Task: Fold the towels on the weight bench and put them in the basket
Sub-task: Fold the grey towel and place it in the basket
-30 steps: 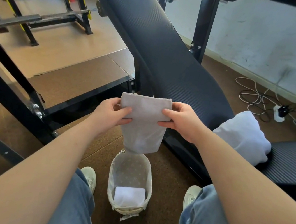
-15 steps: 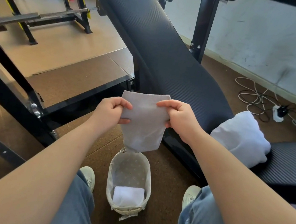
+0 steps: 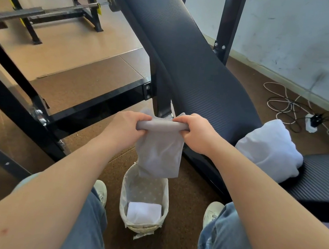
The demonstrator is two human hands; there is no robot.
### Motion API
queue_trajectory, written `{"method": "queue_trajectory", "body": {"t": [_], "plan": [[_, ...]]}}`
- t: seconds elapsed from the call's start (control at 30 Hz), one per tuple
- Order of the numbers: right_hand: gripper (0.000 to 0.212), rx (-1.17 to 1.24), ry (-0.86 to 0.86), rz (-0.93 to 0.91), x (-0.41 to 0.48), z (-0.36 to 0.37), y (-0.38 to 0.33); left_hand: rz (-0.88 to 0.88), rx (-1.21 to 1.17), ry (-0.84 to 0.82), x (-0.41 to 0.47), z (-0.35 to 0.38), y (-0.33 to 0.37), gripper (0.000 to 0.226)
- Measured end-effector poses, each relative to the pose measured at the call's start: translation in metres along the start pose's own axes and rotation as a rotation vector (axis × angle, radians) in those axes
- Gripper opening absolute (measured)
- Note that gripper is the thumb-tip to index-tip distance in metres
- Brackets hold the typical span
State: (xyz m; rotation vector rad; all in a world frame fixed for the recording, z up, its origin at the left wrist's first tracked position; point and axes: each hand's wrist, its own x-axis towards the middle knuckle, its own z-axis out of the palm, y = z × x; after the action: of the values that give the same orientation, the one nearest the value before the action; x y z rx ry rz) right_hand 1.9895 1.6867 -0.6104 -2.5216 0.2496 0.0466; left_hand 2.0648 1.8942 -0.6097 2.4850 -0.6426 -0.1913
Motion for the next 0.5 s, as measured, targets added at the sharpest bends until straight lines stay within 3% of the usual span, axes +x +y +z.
{"method": "queue_trajectory", "body": {"t": [0.17,0.3,0.37,0.5], "plan": [[0.043,-0.01,0.002,0.007,-0.001,0.0,-0.001,-0.035,0.016,-0.01,0.002,0.004,-0.006,0.024],[0.023,0.039,0.016,0.048,-0.001,0.0,0.001,-0.08,0.006,-0.026,0.003,0.002,-0.011,0.013],[0.01,0.099,0.013,0.067,-0.001,-0.003,0.004,-0.102,-0.07,-0.045,0.005,-0.001,-0.011,0.014],[0.011,0.372,0.001,0.14,0.001,-0.007,0.01,-0.206,-0.384,-0.08,0.009,-0.009,-0.008,0.026]]}}
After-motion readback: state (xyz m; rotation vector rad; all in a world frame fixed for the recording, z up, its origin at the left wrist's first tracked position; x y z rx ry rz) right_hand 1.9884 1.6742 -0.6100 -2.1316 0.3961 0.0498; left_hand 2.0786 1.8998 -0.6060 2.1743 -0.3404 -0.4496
